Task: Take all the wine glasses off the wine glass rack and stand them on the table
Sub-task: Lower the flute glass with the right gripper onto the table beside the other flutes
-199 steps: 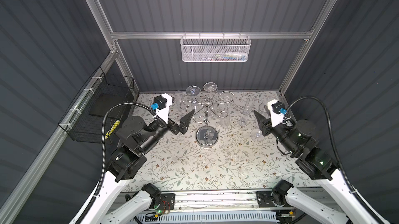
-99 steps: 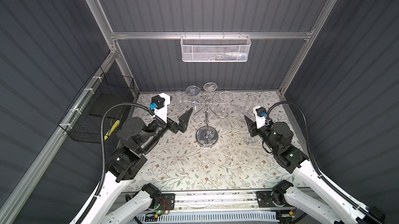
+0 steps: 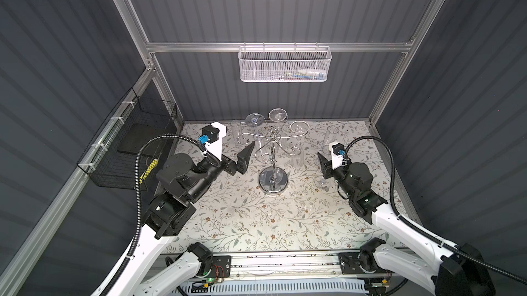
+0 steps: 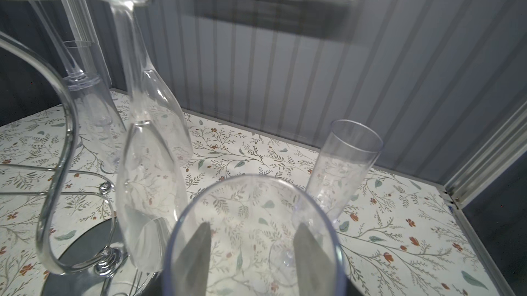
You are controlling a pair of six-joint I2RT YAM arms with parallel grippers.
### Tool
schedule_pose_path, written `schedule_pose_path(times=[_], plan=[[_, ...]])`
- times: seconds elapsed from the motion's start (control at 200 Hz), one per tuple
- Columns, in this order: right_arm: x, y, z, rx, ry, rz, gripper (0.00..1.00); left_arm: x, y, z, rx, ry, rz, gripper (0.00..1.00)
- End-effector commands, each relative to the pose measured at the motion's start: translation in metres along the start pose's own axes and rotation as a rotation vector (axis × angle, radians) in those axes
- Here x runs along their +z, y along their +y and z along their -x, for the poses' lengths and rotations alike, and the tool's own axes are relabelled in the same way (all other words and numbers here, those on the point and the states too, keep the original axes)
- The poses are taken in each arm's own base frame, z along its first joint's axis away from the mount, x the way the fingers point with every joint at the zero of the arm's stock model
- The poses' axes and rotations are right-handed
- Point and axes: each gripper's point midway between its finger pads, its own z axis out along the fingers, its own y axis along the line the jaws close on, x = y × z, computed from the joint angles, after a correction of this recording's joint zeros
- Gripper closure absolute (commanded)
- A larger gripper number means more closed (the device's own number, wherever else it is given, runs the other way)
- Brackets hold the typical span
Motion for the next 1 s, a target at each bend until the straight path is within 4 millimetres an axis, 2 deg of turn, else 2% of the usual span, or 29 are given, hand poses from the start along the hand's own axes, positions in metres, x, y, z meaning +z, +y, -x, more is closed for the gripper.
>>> schedule_pose_path(times=[0.0,0.23,0.255,0.565,0.995], plan=[[0.002,-0.011,0.024,0.058,-0.130,-0.033,0.68,0.001,0.001,0.002,0.004,-0.016,0.010,0.00],[0.007,-0.021,0.012,0.075,-0.149,-0.070,0.69,0.005,0.003,-0.002,0.009,-0.008,0.020,0.00],[0.013,-0.020,0.002,0.074,-0.124,-0.072,0.69,0.005,0.003,-0.002,0.010,-0.008,0.021,0.00],[0.022,-0.024,-0.021,0.097,-0.101,-0.091,0.68,0.011,0.005,-0.009,0.013,0.000,0.035,0.00],[0.022,-0.025,-0.035,0.110,-0.088,-0.099,0.66,0.018,0.007,-0.017,0.017,0.016,0.046,0.00]])
